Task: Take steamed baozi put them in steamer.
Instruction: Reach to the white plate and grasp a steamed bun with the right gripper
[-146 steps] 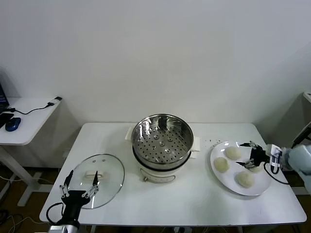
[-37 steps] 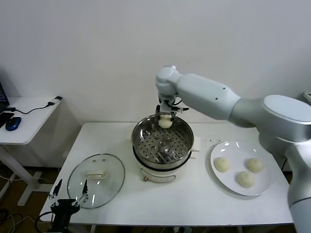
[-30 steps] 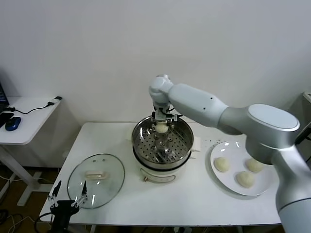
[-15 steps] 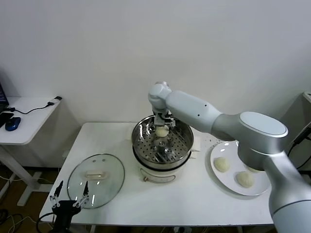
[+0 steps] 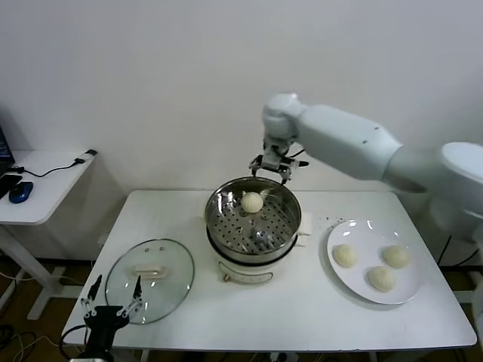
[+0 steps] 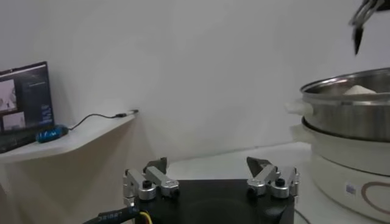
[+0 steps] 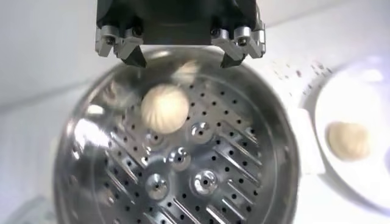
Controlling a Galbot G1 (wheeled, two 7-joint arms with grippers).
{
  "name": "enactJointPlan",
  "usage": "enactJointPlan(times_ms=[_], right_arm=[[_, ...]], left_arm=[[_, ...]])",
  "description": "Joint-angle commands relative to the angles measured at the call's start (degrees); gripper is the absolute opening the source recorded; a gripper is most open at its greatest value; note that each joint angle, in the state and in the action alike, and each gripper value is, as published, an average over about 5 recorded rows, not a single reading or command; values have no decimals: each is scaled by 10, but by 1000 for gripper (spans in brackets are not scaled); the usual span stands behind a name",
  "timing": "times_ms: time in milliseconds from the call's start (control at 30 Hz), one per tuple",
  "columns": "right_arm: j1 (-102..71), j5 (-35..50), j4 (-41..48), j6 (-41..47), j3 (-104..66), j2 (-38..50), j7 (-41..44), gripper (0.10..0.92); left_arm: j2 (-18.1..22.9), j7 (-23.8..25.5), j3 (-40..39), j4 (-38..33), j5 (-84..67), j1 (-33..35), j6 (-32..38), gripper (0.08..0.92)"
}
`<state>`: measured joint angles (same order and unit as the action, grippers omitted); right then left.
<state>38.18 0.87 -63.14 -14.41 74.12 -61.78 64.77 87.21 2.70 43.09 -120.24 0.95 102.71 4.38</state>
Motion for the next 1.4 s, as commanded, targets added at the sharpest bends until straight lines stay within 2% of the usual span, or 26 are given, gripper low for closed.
enactJointPlan(times_ms=[33, 200, 367, 667, 1400], right_arm=[[60, 233, -80, 265, 99, 215, -60, 823], [-59, 252, -84, 326, 49, 293, -60, 823], [-179, 193, -73, 324, -33, 313, -36, 823], [-293, 72, -3, 272, -105, 259, -9, 823], [-353, 42, 110, 239, -177, 135, -14, 823]], left_arm=[[1, 15, 6, -13, -4, 2, 4, 823], [0, 16, 6, -13, -4, 10, 8, 823], [0, 16, 8, -13, -4, 15, 9, 823], [3, 14, 18, -9, -1, 23, 11, 823], [8, 10, 28, 9, 4, 33, 25, 823]])
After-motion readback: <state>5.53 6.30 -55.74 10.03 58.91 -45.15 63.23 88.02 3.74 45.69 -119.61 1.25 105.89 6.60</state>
